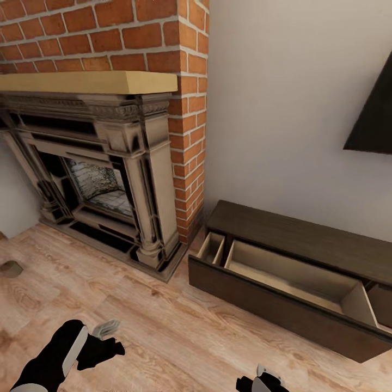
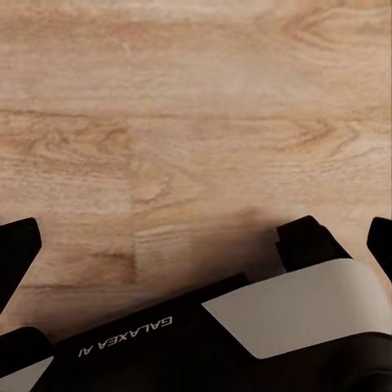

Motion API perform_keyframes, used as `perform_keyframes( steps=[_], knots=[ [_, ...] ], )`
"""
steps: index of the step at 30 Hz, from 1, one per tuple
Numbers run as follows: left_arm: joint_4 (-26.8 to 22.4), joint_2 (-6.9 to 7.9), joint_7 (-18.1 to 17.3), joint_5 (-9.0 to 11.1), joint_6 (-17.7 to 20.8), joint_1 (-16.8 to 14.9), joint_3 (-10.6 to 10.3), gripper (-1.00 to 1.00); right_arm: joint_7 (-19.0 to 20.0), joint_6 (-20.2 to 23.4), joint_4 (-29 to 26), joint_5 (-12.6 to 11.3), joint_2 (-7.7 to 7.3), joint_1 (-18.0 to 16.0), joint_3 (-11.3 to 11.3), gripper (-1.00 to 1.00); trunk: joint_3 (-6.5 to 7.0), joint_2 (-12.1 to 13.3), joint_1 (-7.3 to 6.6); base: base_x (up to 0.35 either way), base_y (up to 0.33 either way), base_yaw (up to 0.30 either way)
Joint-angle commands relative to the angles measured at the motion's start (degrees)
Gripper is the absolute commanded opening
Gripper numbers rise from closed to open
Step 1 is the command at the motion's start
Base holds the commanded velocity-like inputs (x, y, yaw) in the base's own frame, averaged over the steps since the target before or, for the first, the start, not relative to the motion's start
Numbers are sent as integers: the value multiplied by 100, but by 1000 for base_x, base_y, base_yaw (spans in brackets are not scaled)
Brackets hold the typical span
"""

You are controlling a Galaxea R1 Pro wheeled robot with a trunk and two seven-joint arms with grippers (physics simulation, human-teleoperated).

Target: Place each of the two pumpkins and all three candles from the living room inside a cabinet in the living room (use any cabinet), then make sure every cabinet is closed, and position the cauldron so it is next to a table in the living room.

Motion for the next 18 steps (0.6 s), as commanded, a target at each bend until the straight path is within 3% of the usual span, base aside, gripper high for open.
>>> perform_keyframes(
  steps=[1,18],
  knots=[
    [0,0,0,-2,0,0,0,100,0,0,0,0,0,0,0,100,2,0,0,0,0,292],
    [0,0,0,-2,-1,2,8,100,2,0,0,16,18,0,9,100,43,0,0,0,0,291]
  ],
)
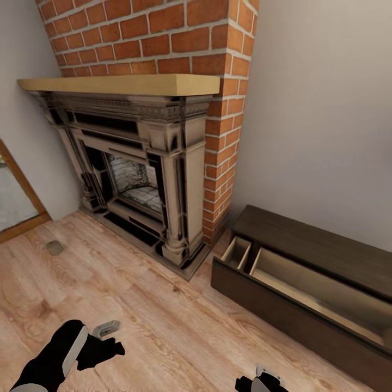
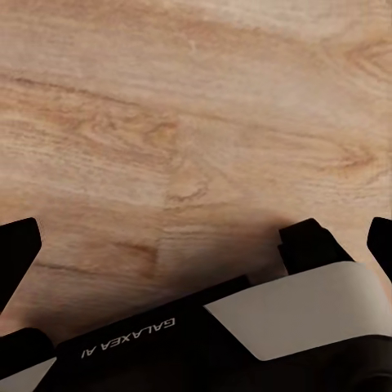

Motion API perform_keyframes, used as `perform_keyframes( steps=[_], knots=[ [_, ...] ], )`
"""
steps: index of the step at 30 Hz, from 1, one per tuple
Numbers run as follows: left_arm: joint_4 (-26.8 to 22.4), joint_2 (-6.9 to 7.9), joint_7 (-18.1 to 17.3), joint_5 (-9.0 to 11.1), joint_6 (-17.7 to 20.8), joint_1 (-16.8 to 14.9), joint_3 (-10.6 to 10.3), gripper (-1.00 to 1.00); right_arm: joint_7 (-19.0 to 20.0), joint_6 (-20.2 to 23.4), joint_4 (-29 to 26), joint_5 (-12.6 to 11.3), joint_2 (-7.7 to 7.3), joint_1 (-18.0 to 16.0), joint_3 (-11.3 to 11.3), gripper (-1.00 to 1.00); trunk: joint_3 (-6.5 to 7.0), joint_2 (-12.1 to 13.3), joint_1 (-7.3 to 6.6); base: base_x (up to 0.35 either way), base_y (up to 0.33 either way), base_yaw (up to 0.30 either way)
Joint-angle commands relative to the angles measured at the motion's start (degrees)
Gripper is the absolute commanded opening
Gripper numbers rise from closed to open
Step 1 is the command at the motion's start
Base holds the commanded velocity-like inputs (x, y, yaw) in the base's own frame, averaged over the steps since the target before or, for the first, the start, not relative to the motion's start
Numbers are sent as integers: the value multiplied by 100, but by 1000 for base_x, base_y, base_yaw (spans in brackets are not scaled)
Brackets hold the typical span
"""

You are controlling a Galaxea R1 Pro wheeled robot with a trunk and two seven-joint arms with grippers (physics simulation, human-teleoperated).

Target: Place each of the two pumpkins and all three candles from the living room inside a cabinet in the living room (use any cabinet), then make sure every cabinet is closed, and position the cauldron so it is next to a table in the living room.

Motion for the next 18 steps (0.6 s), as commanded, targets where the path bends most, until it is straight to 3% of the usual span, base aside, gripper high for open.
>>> perform_keyframes(
  steps=[1,18],
  knots=[
    [0,0,0,-2,0,0,0,100,1,0,0,0,0,0,0,100,4,0,0,0,0,284],
    [0,0,2,-2,-57,0,12,100,-2,0,0,1,9,0,51,100,64,0,0,0,0,278]
  ],
)
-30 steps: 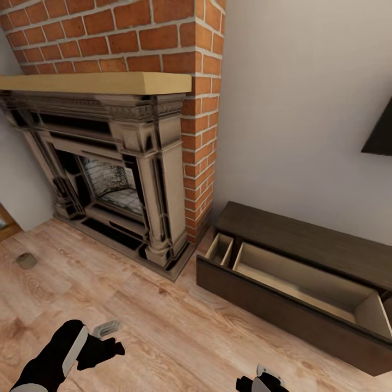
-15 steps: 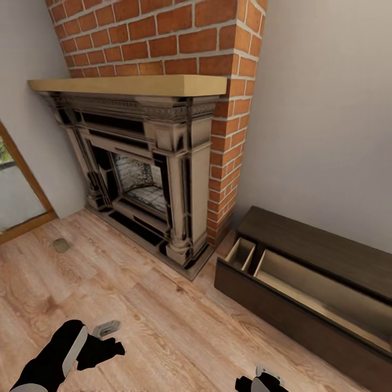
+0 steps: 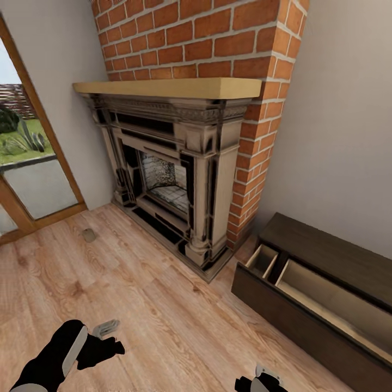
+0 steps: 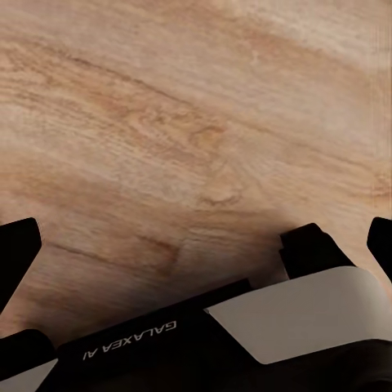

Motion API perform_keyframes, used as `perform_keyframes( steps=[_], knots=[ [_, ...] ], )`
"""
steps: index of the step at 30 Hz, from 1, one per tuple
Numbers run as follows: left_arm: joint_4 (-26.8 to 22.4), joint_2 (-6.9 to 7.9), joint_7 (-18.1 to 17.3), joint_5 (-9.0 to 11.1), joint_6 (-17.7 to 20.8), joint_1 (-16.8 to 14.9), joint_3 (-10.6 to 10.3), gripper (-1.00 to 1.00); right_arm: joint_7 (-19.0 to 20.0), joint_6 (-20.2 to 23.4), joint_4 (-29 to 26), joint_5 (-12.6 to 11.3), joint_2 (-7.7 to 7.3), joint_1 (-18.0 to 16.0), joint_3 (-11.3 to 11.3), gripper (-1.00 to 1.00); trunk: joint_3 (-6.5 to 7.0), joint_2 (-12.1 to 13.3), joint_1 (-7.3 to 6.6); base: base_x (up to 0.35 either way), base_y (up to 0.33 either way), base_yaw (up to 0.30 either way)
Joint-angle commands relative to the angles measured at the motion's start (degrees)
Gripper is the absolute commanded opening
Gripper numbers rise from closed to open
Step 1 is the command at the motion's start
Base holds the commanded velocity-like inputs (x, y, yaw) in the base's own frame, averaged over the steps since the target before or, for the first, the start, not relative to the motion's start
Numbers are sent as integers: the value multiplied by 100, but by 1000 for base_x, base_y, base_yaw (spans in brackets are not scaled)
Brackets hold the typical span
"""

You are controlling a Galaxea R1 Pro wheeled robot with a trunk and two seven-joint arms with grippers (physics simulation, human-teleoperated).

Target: Place each of the two pumpkins and all three candles from the living room inside a cabinet in the living room (use any cabinet), then make sure every cabinet is closed, and position the cauldron so it is next to a table in the living room.

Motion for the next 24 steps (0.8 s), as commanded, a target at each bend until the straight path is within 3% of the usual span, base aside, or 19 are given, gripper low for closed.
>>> perform_keyframes(
  steps=[1,5,12,18,24],
  knots=[
    [0,0,3,-5,-69,0,2,100,0,0,0,0,0,0,1,100,0,0,0,0,0,287],
    [0,0,6,-9,-230,0,0,100,0,7,0,66,30,0,31,100,0,0,0,0,0,288],
    [0,26,4,-10,-276,0,27,100,-7,9,31,708,269,0,134,100,-25,0,0,0,0,273],
    [46,71,7,-10,-413,11,25,100,-9,16,52,863,316,0,140,100,-56,0,0,0,0,252],
    [406,153,14,-10,-1186,93,18,100,-2,10,68,889,316,0,149,100,-93,0,0,0,0,240]
  ],
)
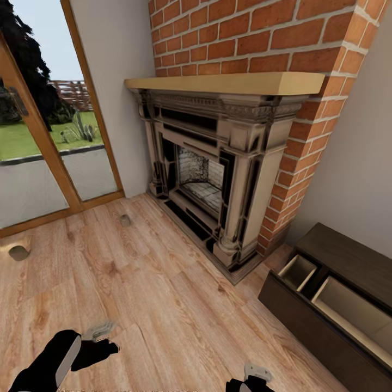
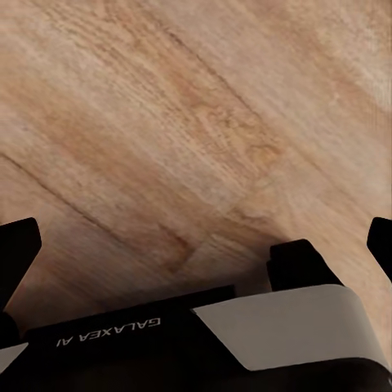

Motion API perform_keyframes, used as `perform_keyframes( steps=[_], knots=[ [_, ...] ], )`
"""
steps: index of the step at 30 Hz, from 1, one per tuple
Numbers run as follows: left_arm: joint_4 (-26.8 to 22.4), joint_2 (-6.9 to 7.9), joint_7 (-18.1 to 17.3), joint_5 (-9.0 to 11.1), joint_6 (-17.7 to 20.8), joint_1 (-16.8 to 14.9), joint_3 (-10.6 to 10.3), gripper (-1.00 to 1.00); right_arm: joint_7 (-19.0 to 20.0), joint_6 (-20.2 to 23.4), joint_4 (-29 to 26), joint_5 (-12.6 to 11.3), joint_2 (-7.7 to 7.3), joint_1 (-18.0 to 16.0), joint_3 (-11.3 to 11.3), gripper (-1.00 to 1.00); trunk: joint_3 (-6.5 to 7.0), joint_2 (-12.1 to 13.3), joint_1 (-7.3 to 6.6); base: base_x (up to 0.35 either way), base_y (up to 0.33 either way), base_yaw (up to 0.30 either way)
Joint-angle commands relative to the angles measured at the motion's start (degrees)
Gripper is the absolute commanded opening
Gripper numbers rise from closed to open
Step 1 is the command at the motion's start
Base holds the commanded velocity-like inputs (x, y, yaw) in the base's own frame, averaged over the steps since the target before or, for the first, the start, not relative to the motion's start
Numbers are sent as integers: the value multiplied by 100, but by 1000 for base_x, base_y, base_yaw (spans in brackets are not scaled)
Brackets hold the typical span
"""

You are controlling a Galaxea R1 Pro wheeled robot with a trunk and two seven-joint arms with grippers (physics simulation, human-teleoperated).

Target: Place each of the two pumpkins and all three candles from the living room inside a cabinet in the living room (use any cabinet), then make sure every cabinet is closed, and position the cauldron so it is next to a table in the living room.

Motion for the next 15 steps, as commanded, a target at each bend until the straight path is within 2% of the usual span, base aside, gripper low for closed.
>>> perform_keyframes(
  steps=[1,6,8,12,15],
  knots=[
    [196,11,1,5,-205,8,2,100,0,0,1,2,0,0,1,100,-7,0,0,0,0,234],
    [1065,17,24,4,-1177,19,-19,100,1,-8,2,6,-14,0,3,100,31,160,-88,0,0,220],
    [1192,13,87,5,-1323,20,-29,100,1,-9,2,6,-18,0,3,100,53,241,-132,0,0,212],
    [1450,18,484,9,-1555,21,-21,100,1,-10,2,11,-16,0,9,100,96,401,-220,0,0,204],
    [1577,17,728,13,-1756,22,-17,100,-3,-10,2,23,-4,0,17,100,74,401,-220,0,0,195]
  ],
)
